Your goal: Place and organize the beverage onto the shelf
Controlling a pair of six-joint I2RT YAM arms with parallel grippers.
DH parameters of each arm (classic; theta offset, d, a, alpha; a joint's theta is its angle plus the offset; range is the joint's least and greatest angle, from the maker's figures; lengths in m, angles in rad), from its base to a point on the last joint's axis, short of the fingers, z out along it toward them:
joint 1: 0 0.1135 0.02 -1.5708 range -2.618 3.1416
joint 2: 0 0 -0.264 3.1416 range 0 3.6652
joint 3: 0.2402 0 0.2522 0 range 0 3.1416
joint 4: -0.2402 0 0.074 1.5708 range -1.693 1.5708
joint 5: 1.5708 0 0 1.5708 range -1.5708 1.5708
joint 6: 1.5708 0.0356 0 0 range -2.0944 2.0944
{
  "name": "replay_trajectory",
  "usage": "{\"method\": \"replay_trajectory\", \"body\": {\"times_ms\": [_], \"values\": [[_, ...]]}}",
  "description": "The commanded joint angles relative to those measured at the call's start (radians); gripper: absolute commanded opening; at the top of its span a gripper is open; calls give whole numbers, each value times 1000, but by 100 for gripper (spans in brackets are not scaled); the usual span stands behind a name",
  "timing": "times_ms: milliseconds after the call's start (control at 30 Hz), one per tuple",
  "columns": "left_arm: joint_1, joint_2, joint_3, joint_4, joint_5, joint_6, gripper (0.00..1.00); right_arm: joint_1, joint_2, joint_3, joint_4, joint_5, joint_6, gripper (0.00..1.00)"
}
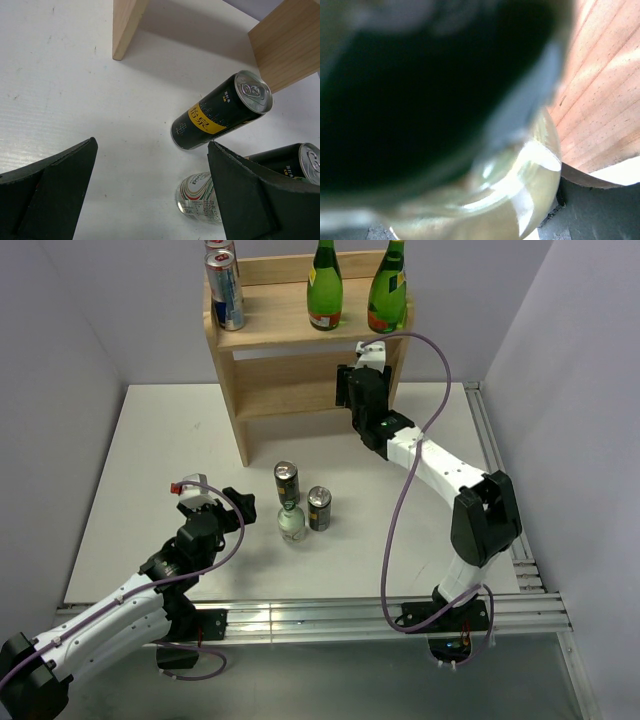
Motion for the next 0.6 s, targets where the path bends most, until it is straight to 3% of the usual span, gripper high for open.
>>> {"method": "replay_trajectory", "body": {"times_ms": [0,567], "values": [[-3,-9,-6,35,10,22,99,-17,-7,103,207,44,-22,0],[-3,-8,-6,36,13,22,98,-19,38,91,314,146,-2,0]]}}
